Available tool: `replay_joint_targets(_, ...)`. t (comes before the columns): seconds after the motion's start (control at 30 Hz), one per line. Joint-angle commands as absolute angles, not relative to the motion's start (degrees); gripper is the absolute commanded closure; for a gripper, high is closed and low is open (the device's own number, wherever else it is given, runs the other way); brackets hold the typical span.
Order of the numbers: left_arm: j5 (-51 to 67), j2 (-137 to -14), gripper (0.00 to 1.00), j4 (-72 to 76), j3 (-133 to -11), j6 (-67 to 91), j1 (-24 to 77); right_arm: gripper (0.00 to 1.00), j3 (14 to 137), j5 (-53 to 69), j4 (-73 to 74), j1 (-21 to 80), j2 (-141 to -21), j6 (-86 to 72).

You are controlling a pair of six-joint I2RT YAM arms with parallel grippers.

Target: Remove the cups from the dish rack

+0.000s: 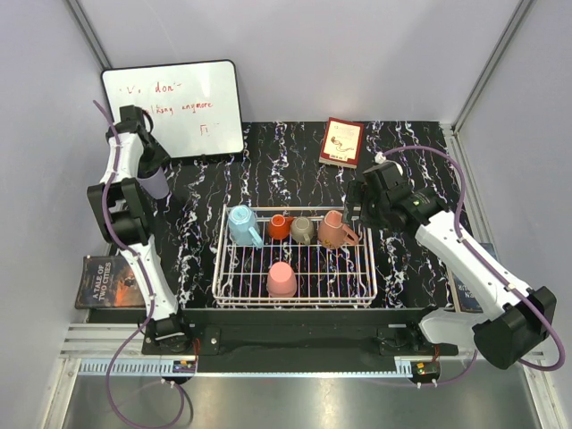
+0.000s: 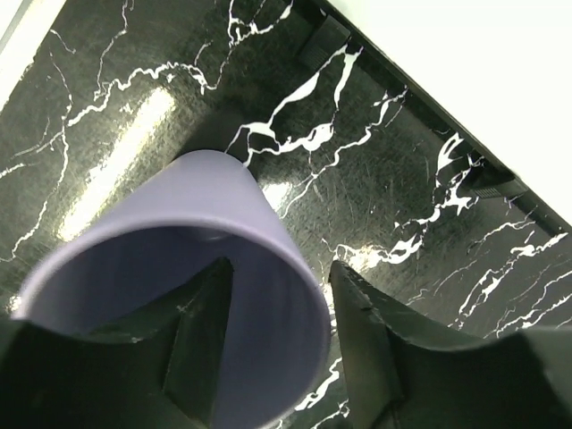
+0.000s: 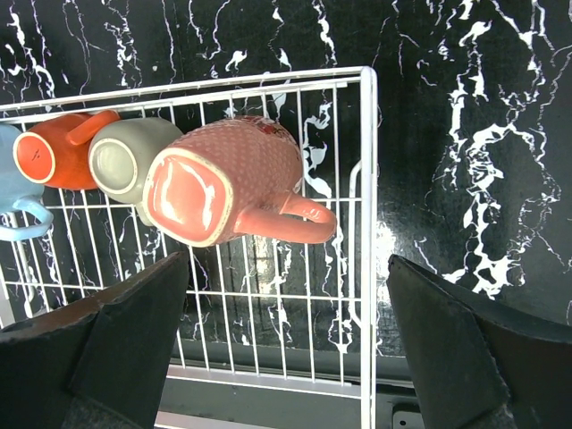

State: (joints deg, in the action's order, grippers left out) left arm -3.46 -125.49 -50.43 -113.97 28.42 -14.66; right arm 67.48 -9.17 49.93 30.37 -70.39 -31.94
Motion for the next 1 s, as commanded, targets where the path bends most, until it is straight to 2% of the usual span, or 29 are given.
replay_joint_targets(0.0,-5.35,-119.36,0.46,-50.97,-115.57,28.56,-14.59,0.0,68.99,-7.47,47.64,30.67,-70.84,-32.17)
replay_joint_targets(0.33,-9.4,-106.38,0.41,-53.17,-116.81,30.14,-14.24,0.0,68.55,-9.31,47.11,30.67,-68.82,-31.47)
replay_joint_targets(0.43,-12.03,-99.18,0.34,-52.47,-113.74,30.24,-11.26,0.0,68.38,-10.02,46.85,30.59,-68.9,-31.29)
replay_joint_targets(0.53,-15.9,-92.41,0.27,-52.12,-109.96,28.92,-5.03,0.0,67.51,-14.22,45.97,30.67,-67.6,-34.78)
replay_joint_targets(0.6,-18.0,-88.88,0.17,-50.89,-105.41,27.69,1.47,0.0,64.79,-14.16,41.86,30.67,-62.44,-34.46)
replay_joint_targets(0.67,-19.07,-83.95,0.14,-49.41,-101.27,27.34,9.96,0.0,62.58,-12.58,38.23,30.76,-60.21,-32.79)
replay_joint_targets(0.7,-20.64,-82.72,0.1,-49.57,-97.77,27.94,13.24,0.0,63.36,-9.7,38.75,30.76,-61.08,-31.39)
replay_joint_targets(0.8,-25.38,-77.45,0.07,-49.57,-90.04,32.05,24.76,0.0,67.93,-9.41,44.2,32.69,-63.63,-28.4)
replay_joint_targets(0.87,-26.54,-73.05,0.01,-49.66,-86.33,34.27,30.2,0.0,68.82,-10.36,44.12,37.94,-62.41,-25.76)
replay_joint_targets(0.97,-29.09,-66.55,0.01,-49.66,-79.64,38.05,34.61,0.0,69.87,-13.97,44.56,45.78,-63.27,-25.48)
